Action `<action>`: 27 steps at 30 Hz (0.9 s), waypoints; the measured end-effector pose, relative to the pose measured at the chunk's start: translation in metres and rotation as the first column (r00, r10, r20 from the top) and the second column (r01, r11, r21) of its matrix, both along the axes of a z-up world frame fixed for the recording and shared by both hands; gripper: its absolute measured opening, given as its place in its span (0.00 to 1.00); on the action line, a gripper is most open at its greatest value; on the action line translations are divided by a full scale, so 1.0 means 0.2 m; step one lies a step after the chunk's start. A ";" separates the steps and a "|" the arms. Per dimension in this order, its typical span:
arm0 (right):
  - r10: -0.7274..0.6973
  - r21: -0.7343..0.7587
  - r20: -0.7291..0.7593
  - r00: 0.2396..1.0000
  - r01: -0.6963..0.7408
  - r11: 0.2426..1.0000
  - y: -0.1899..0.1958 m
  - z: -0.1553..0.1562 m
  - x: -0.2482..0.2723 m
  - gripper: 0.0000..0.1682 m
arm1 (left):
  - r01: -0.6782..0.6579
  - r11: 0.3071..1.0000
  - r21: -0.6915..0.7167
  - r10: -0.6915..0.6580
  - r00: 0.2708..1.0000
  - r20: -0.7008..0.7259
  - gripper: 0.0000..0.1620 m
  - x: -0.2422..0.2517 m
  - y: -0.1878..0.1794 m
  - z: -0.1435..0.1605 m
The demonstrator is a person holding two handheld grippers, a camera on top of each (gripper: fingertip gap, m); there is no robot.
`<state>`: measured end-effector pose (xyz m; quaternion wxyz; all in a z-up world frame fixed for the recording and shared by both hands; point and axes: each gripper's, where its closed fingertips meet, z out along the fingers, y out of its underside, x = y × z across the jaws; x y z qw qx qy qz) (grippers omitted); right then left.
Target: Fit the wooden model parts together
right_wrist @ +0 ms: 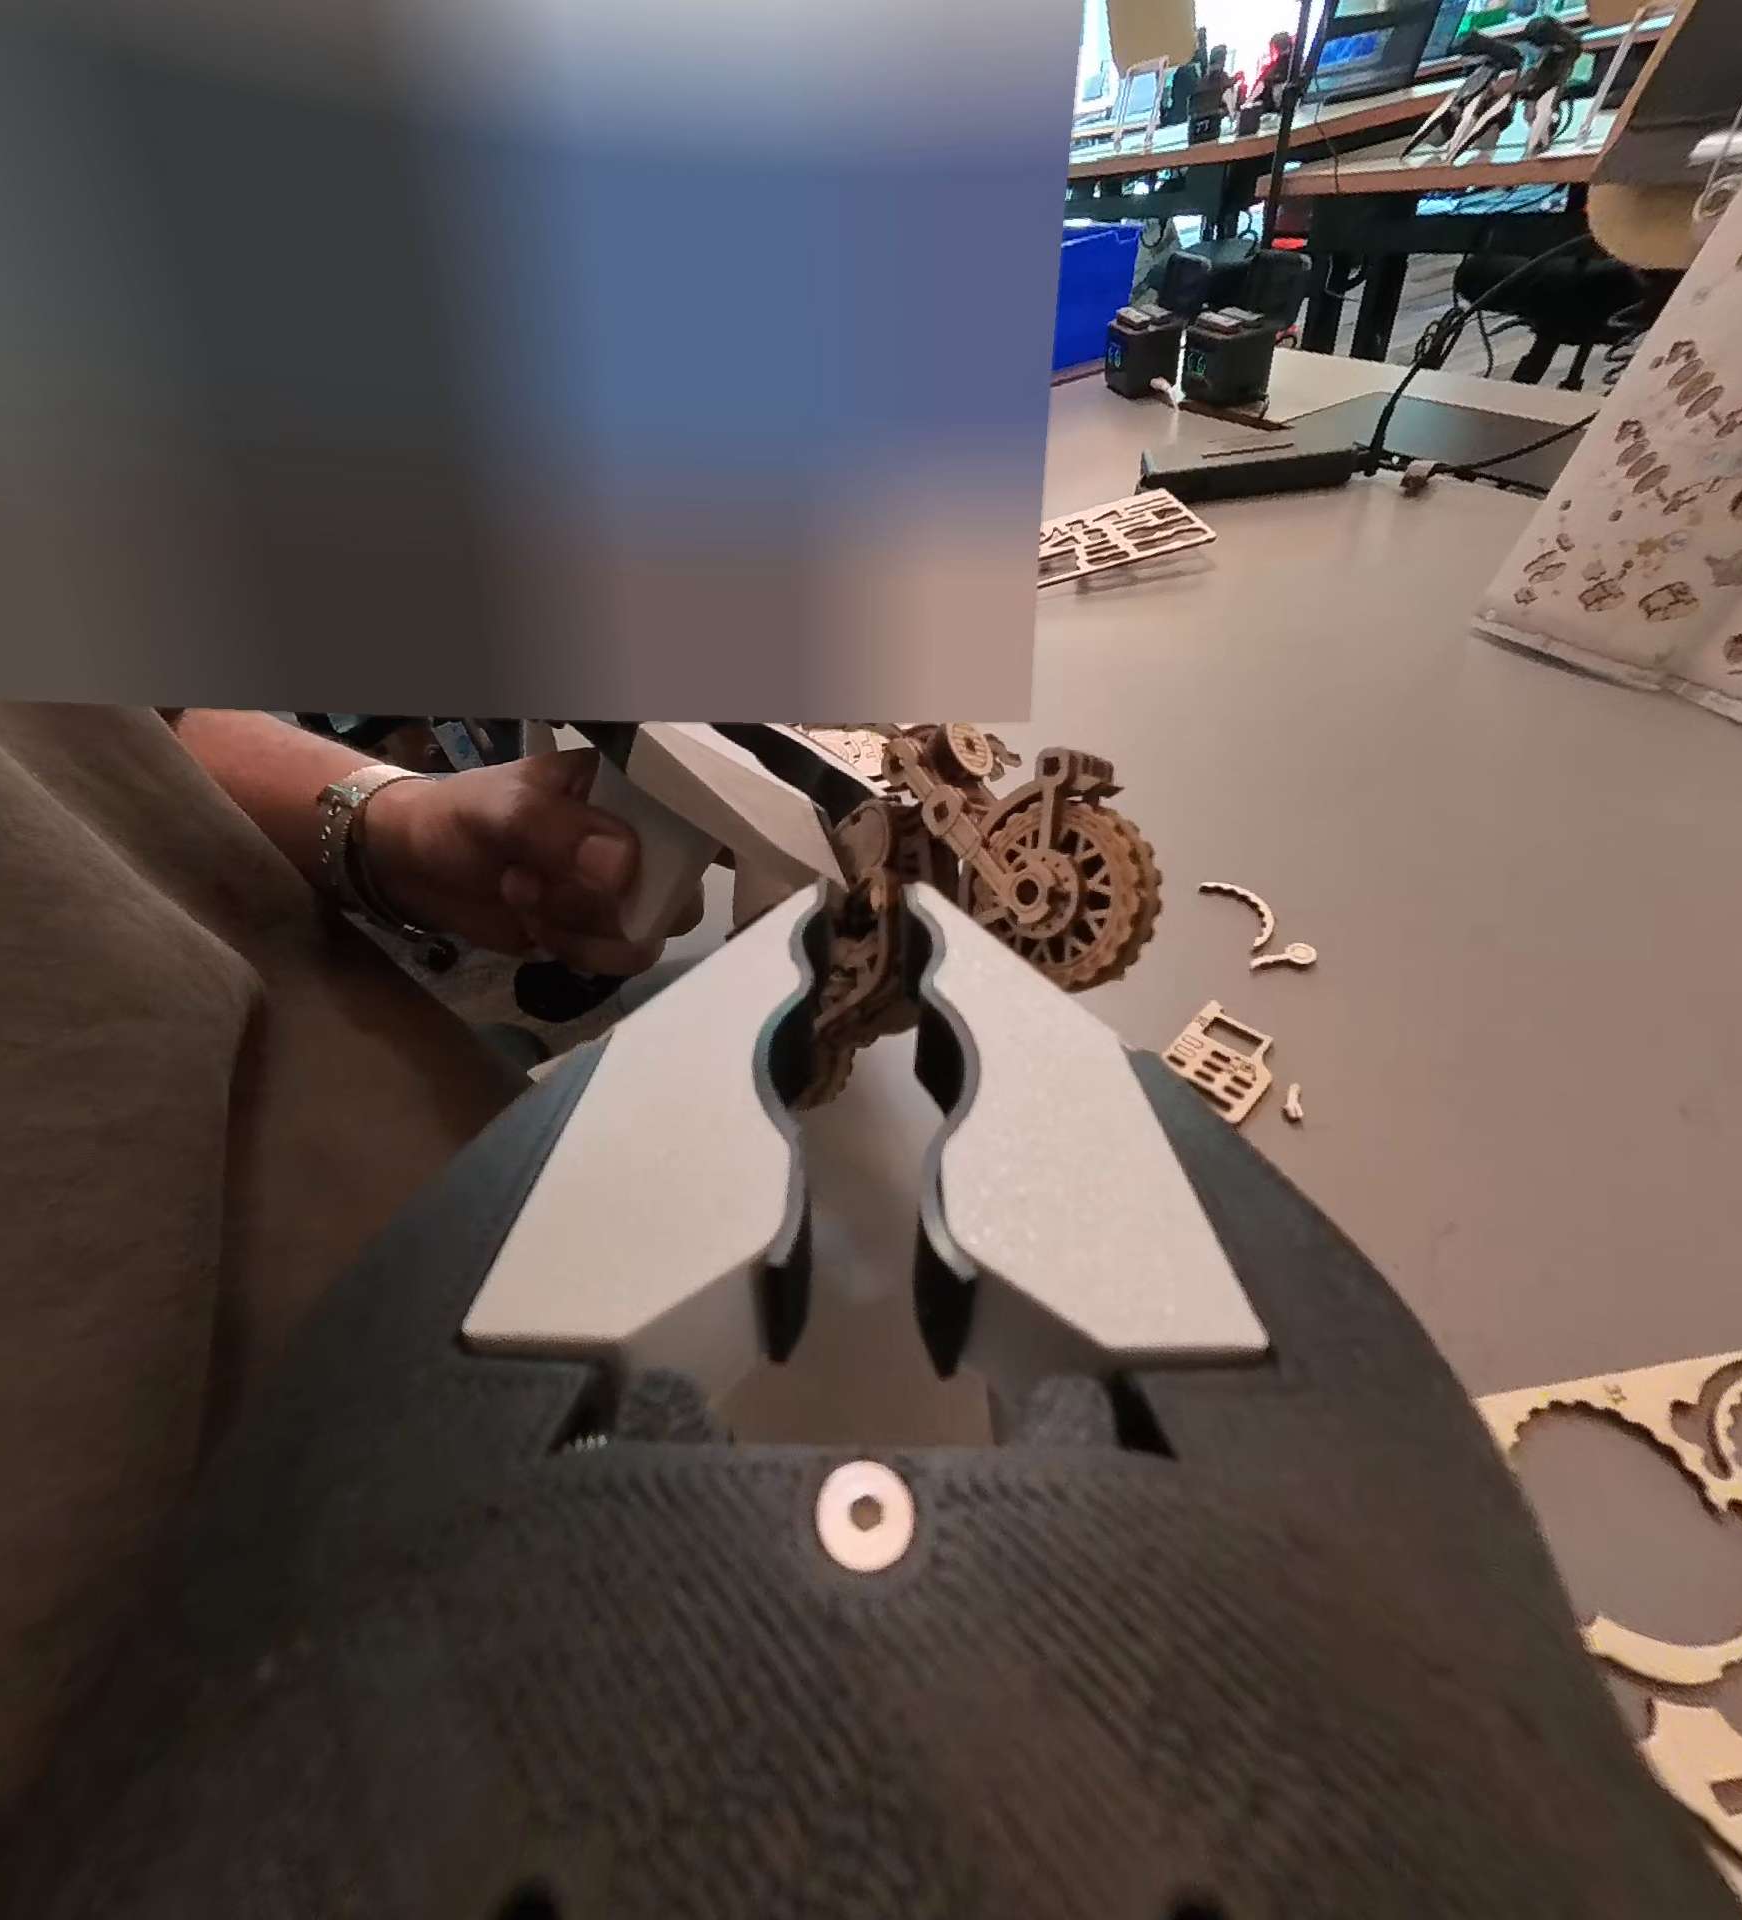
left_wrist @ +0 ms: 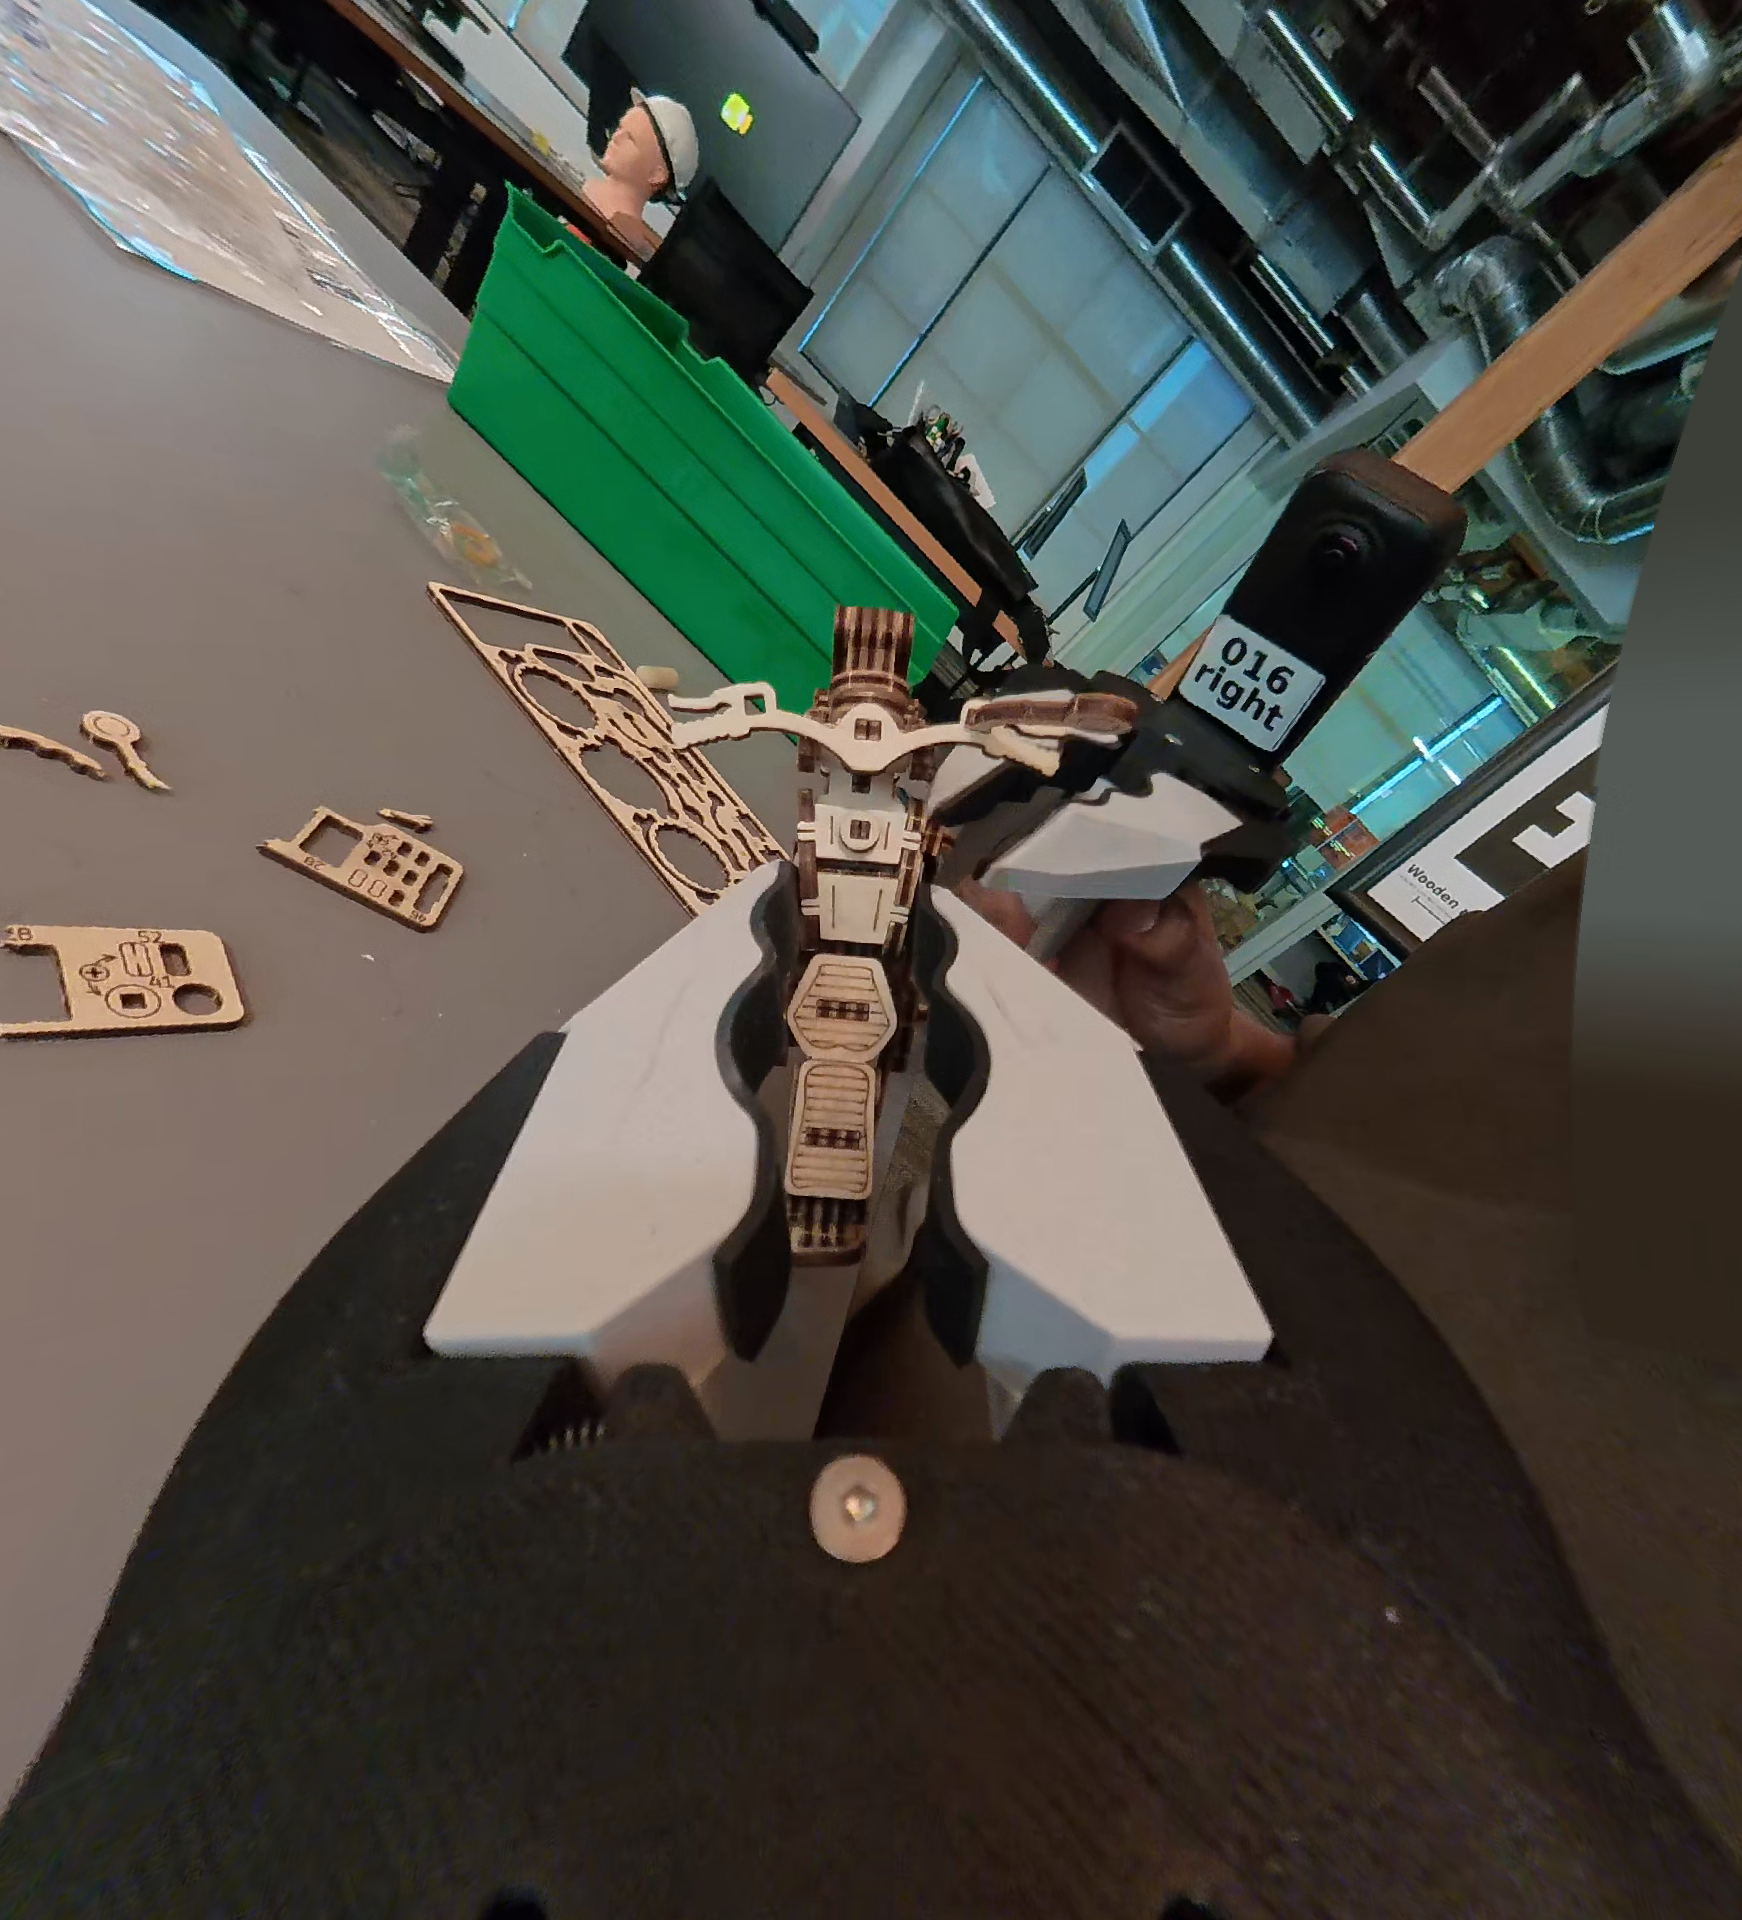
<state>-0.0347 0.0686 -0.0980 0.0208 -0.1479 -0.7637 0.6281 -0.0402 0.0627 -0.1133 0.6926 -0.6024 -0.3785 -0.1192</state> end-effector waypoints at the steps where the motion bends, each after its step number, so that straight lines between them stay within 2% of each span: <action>1: 0.003 -0.006 -0.006 1.000 -0.003 1.000 0.00 0.01 0.00 0.06 | 0.000 1.000 -0.001 0.000 1.000 0.000 0.11 0.00 0.00 0.00; 7: -0.014 0.026 -0.050 0.999 0.015 1.000 0.00 0.00 -0.01 0.02 | 0.008 1.000 -0.006 -0.008 1.000 -0.002 0.11 0.01 0.00 0.00; 18: 0.010 0.061 -0.056 0.998 -0.007 0.998 -0.01 -0.02 0.00 0.03 | 0.017 1.000 -0.018 -0.017 1.000 -0.011 0.11 0.01 0.00 -0.01; 27: 0.027 0.104 0.012 1.000 -0.028 0.994 0.00 -0.05 0.00 0.03 | 0.007 0.998 -0.056 -0.009 0.999 -0.037 0.12 0.01 0.01 -0.02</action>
